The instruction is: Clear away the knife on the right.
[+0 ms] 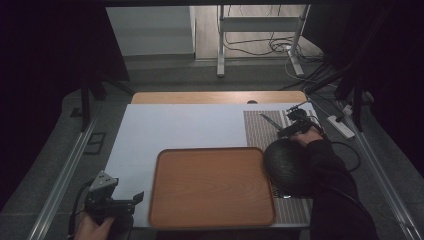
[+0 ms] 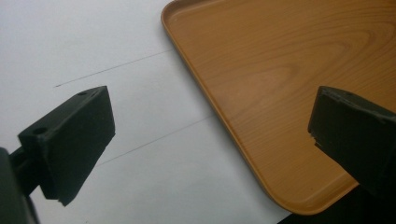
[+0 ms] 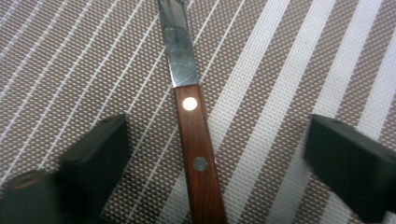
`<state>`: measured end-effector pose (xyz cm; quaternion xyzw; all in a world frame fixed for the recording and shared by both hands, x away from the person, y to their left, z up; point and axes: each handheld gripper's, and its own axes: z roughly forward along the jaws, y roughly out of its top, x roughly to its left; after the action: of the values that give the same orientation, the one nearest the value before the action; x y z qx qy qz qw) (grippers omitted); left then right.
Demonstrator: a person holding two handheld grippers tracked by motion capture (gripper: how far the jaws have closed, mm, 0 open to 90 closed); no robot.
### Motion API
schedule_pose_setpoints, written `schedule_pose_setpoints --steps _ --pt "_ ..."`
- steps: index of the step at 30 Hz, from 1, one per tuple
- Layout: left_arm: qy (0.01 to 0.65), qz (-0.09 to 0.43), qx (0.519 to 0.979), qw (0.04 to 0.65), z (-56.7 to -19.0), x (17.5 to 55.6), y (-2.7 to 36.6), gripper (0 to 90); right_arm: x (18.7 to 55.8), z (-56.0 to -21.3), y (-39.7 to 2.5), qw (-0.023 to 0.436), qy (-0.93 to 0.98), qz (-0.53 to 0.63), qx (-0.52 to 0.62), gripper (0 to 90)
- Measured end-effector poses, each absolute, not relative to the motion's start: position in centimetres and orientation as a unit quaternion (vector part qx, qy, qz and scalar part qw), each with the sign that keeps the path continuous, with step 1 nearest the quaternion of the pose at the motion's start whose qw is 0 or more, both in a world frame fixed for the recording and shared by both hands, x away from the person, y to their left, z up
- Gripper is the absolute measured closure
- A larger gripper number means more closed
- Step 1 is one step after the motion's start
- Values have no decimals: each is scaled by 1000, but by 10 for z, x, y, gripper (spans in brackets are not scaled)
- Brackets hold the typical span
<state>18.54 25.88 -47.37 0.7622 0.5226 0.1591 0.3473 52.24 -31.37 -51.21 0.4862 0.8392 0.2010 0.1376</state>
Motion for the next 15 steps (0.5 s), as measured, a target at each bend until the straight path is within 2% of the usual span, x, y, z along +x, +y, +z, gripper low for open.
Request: schedule_pose_setpoints --steps 1,2,4,6,7,11,15 --pt "523 159 762 347 -474 185 259 14 522 -512 -314 138 839 201 486 202" --pt "523 159 762 347 -474 185 259 14 522 -508 -318 138 838 206 486 384" --pt "523 159 762 346 -474 186 259 14 522 -507 -321 138 840 210 480 459" --pt "522 160 764 345 -474 186 258 15 522 -506 -323 137 845 215 470 634" --pt "522 161 764 344 -474 186 258 15 522 -506 -323 137 845 215 470 634" --pt "522 161 764 344 -474 186 258 14 522 -505 -327 130 850 223 459 763" --pt "522 161 764 344 -474 186 258 15 523 -505 -330 125 852 226 456 767"
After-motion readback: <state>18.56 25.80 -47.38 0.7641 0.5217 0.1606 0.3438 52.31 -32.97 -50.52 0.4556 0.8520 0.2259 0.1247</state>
